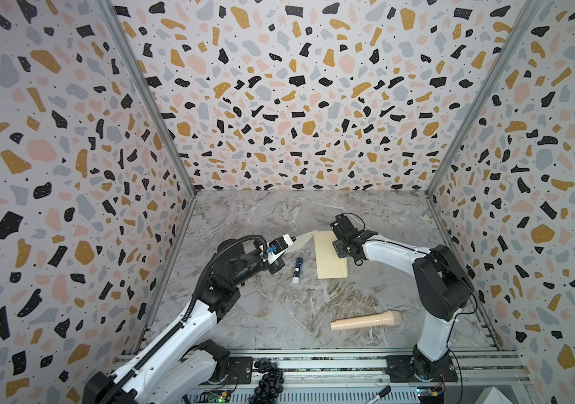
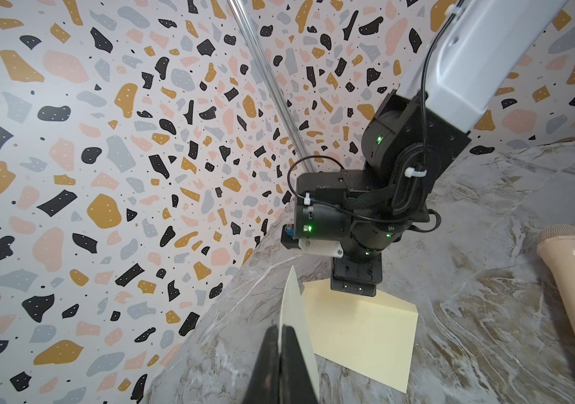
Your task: Place the letter into the envelope and seal it
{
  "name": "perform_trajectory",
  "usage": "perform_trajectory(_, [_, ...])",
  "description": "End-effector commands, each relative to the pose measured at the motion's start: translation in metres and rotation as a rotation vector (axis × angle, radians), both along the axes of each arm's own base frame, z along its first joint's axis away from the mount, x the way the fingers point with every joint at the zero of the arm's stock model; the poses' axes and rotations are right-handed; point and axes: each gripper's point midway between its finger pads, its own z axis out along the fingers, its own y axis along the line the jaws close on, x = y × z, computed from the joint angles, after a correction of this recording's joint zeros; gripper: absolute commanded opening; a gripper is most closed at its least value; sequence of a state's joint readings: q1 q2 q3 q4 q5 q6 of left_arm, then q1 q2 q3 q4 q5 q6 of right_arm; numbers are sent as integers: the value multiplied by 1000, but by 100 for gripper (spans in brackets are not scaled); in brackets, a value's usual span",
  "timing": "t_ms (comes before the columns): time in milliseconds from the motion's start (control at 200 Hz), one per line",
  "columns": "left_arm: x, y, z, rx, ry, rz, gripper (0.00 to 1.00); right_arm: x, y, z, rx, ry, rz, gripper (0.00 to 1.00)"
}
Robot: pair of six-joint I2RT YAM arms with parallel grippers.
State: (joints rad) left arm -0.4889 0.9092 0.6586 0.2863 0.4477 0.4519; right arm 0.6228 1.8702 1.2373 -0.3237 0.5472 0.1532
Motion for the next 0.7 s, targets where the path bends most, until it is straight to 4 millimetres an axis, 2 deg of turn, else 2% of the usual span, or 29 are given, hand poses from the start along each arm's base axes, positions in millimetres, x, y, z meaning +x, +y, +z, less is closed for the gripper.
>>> perform_trajectory(0, [-2, 0, 7, -23, -32, -9, 0, 4, -10, 18, -129, -39, -15, 85])
perform_trajectory(320, [-2, 0, 7, -23, -33, -9, 0, -1, -13, -7, -188, 27, -9, 86])
perform_trajectory(696, [-2, 0, 6, -22, -33, -8, 0, -7, -15, -27, -151, 102, -13, 86])
